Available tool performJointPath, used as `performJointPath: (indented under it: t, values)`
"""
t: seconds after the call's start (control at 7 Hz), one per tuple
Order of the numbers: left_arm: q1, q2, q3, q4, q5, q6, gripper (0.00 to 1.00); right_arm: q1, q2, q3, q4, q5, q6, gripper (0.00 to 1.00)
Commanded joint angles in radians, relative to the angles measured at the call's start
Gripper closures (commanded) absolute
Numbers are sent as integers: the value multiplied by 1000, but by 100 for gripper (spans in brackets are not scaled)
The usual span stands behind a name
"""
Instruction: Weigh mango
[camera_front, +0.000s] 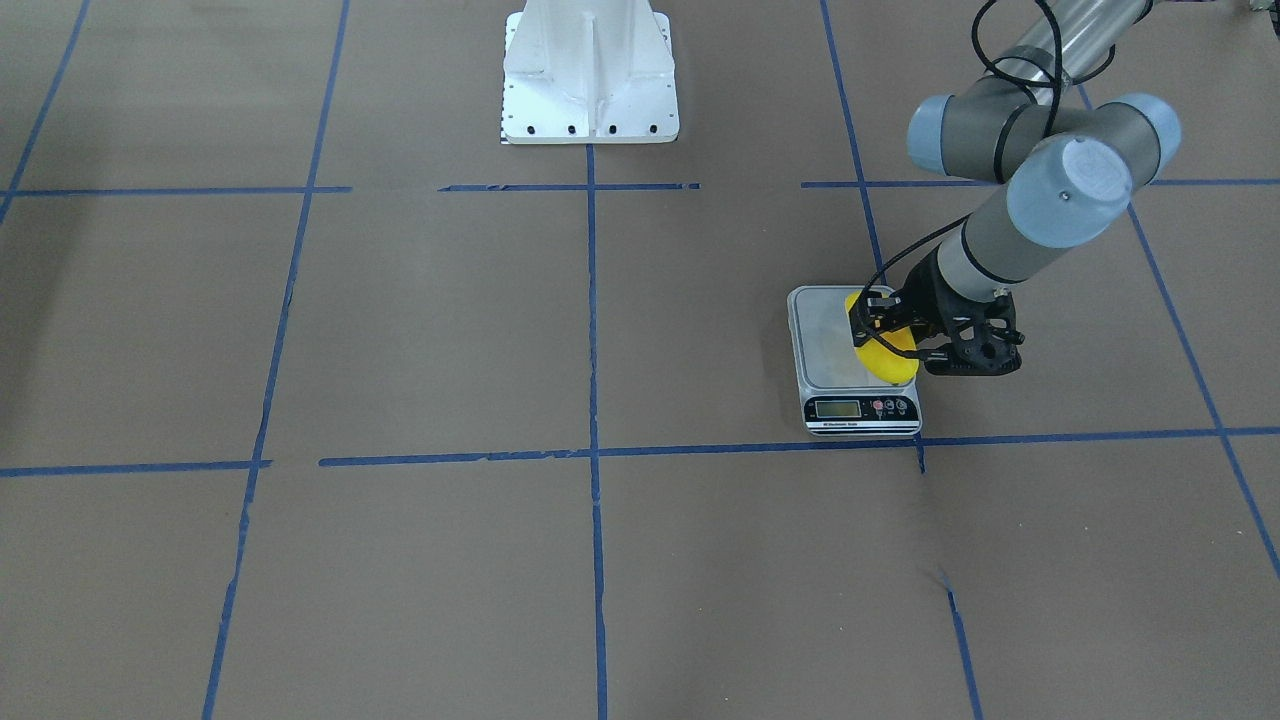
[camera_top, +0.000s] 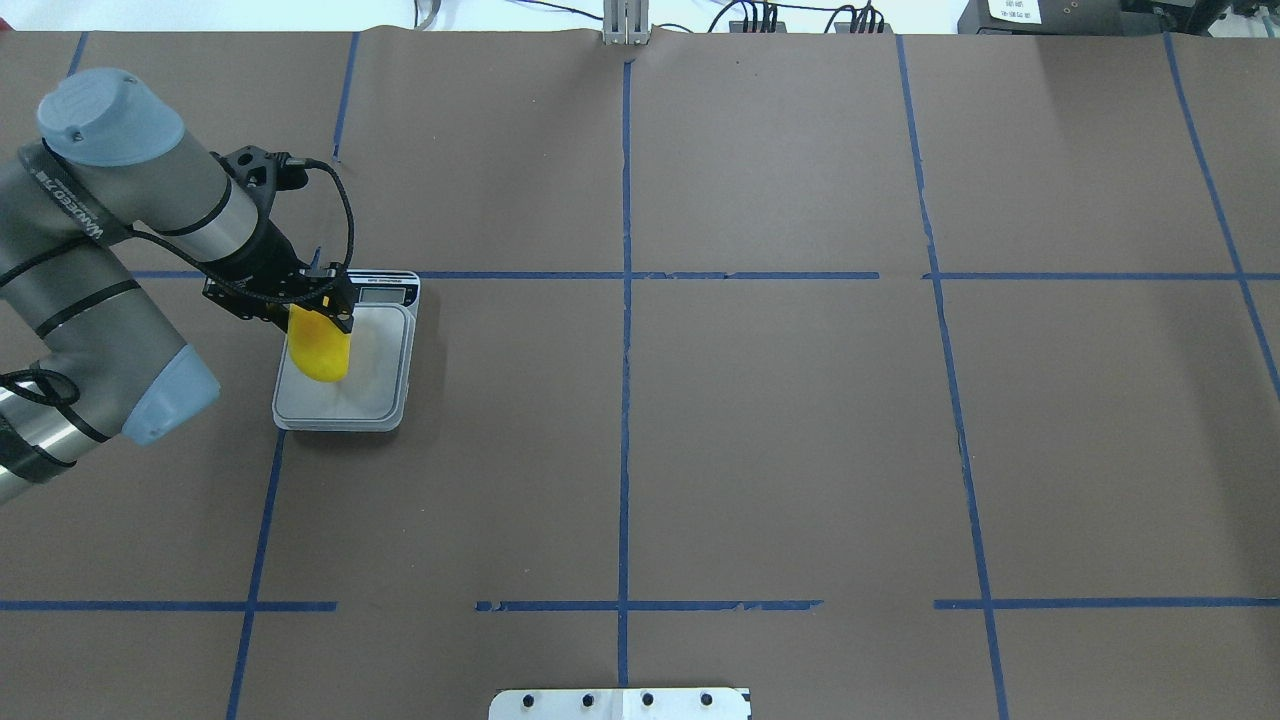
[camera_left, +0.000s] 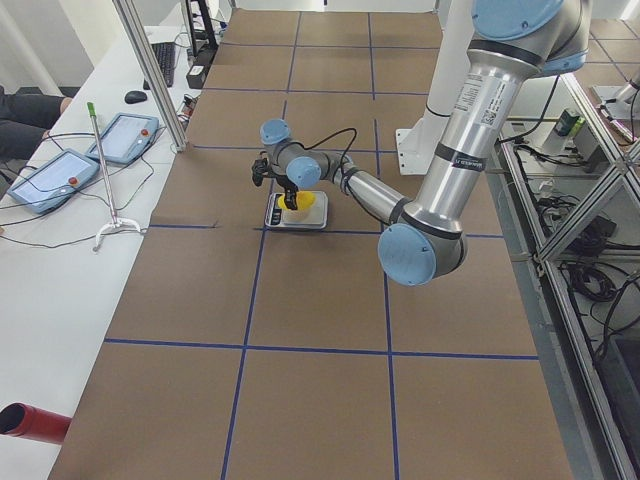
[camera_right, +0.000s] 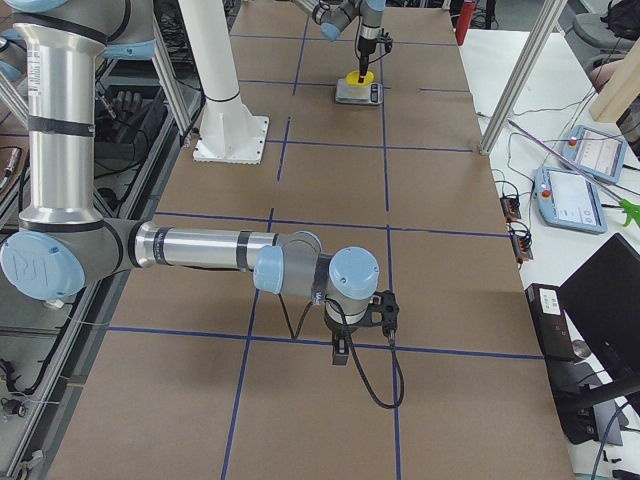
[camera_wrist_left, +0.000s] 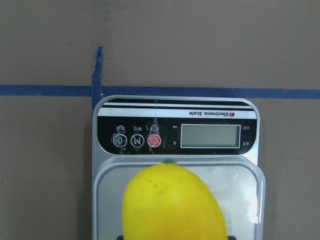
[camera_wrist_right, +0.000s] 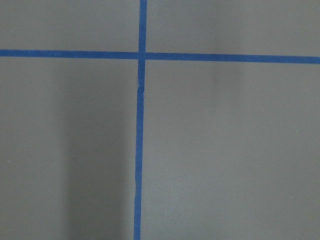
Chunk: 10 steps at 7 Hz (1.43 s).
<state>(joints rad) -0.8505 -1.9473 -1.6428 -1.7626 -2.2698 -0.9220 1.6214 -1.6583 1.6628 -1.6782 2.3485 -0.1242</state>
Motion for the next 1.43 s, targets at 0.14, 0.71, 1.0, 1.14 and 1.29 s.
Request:
performJointPath:
  t: [0.14, 0.71, 1.0, 1.14, 1.29]
  values:
    - [-7, 5, -24, 2, 4, -3, 0, 0, 0, 0, 0, 0, 0, 0]
    - [-311, 214, -147, 15, -10, 365, 0, 0, 0, 0, 0, 0, 0, 0]
    - [-564, 304, -111, 129, -49, 769, 0, 0, 0, 0, 0, 0, 0, 0]
    - [-682, 294, -73, 270, -48, 990, 0, 0, 0, 0, 0, 0, 0, 0]
    - [-779, 294, -25, 294, -48, 1087, 0, 0, 0, 0, 0, 0, 2, 0]
